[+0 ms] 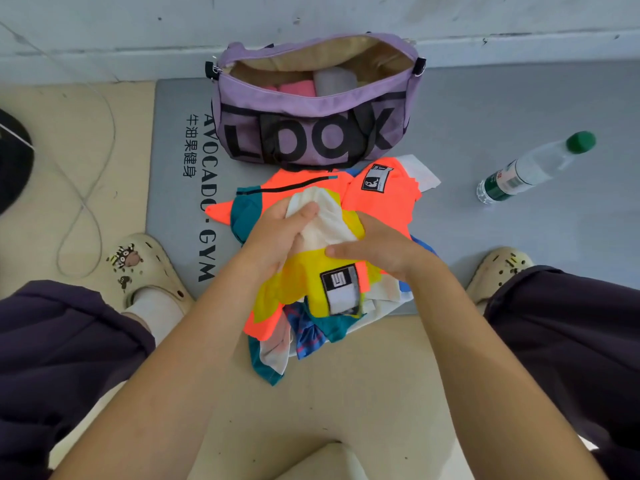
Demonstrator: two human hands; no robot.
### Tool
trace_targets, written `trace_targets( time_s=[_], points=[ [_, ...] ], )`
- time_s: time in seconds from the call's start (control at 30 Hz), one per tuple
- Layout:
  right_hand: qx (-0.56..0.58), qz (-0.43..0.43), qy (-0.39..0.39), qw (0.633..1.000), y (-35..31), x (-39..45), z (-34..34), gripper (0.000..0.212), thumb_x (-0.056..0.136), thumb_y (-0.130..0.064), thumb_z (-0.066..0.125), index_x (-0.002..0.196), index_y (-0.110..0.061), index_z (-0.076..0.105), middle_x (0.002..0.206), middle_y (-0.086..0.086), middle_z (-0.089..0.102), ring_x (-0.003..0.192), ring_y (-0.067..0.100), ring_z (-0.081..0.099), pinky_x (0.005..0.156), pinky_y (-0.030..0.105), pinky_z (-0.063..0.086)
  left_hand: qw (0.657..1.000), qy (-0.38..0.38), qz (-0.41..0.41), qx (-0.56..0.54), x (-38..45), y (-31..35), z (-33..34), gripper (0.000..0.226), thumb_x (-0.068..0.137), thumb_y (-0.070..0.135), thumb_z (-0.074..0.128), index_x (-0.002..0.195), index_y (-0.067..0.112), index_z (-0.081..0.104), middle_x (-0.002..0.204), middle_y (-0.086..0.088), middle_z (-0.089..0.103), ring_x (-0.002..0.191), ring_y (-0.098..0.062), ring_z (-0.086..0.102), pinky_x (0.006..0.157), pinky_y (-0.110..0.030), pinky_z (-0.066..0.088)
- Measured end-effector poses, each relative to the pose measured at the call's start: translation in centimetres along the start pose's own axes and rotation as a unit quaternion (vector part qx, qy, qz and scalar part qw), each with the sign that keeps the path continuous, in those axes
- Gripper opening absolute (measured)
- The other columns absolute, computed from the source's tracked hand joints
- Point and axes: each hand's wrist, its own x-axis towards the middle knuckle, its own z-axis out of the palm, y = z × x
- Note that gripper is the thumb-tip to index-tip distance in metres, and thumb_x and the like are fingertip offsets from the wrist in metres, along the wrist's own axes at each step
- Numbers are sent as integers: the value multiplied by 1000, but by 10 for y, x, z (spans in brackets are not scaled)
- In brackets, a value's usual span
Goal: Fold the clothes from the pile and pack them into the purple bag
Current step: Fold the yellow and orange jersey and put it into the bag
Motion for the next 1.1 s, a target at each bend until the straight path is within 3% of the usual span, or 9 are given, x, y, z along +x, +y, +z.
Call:
trace_targets(
  time_s=[0.17, 0.27, 0.33, 0.5, 0.67, 0.87, 0.93, 1.0, 1.1],
  points=[
    [-92, 70, 307, 945, 26, -3, -37, 48, 87, -36, 69, 126, -17, 48, 121, 4, 58, 97, 16, 55, 74, 28, 41, 982, 39, 98, 156, 9, -12, -22, 26, 89, 22, 69, 115, 26, 63, 115, 8, 62, 106, -6, 58, 87, -16, 43],
    [-197, 91, 356, 909, 50, -3, -46, 67, 83, -35, 74, 134, -6, 41, 130, 13, 48, 109, 27, 50, 83, 35, 41, 956, 104, 57, 268, 14, -44, -36, 29, 87, 26, 70, 115, 19, 64, 123, -1, 58, 117, -17, 54, 95, -29, 42],
    [-232, 34, 372, 898, 54, 1, -36, 58, 82, -29, 75, 128, -6, 48, 127, 13, 50, 113, 28, 51, 89, 37, 42, 942, 145, -22, 304, 14, -72, -43, 46, 83, 33, 73, 123, 15, 59, 127, -7, 56, 120, -23, 53, 100, -39, 44],
    [-210, -58, 211, 953, 52, 22, 21, 29, 81, -24, 77, 102, -9, 64, 96, 5, 63, 88, 18, 57, 83, 37, 48, 956, 80, -151, 239, 9, -120, -53, 73, 80, 43, 77, 138, 15, 44, 131, -2, 52, 121, -25, 53, 98, -40, 46],
    [-202, 17, 114, 973, 70, 26, 67, 70, 73, -48, 80, 125, -17, 44, 91, -1, 56, 77, 14, 55, 59, 23, 40, 967, 30, -89, 237, 14, -113, -61, 14, 87, 30, 73, 82, 19, 65, 78, 4, 57, 78, -15, 54, 64, -24, 39],
    [-130, 97, 121, 979, 66, 27, 68, 51, 75, -65, 70, 66, -20, 46, 55, -15, 48, 51, -2, 48, 48, 16, 34, 989, -119, -72, 58, 10, -67, -58, 14, 97, 21, 58, 84, 20, 58, 77, 4, 53, 75, -11, 49, 68, -28, 39],
    [4, 149, 34, 988, 55, 21, 61, 63, 69, -76, 62, 95, -18, 63, 87, -13, 68, 84, -3, 63, 71, 18, 49, 992, -113, -59, 1, 9, -50, -54, 12, 98, 22, 55, 86, 21, 58, 80, 2, 57, 75, -10, 54, 66, -27, 43],
    [183, 144, -26, 972, 49, 20, 57, 74, 72, -69, 64, 127, -20, 58, 121, -2, 68, 114, 19, 62, 95, 37, 48, 995, -87, -36, 17, 8, -34, -47, 14, 98, 27, 56, 85, 27, 61, 75, 7, 59, 68, -6, 55, 59, -22, 45],
    [319, 93, 0, 943, 32, 20, 46, 45, 89, -35, 66, 129, -15, 58, 120, 7, 69, 110, 24, 66, 94, 41, 53, 993, -37, -1, 112, 8, -13, -38, 15, 95, 41, 59, 83, 34, 64, 70, 15, 60, 65, -3, 54, 58, -19, 44]
  ],
)
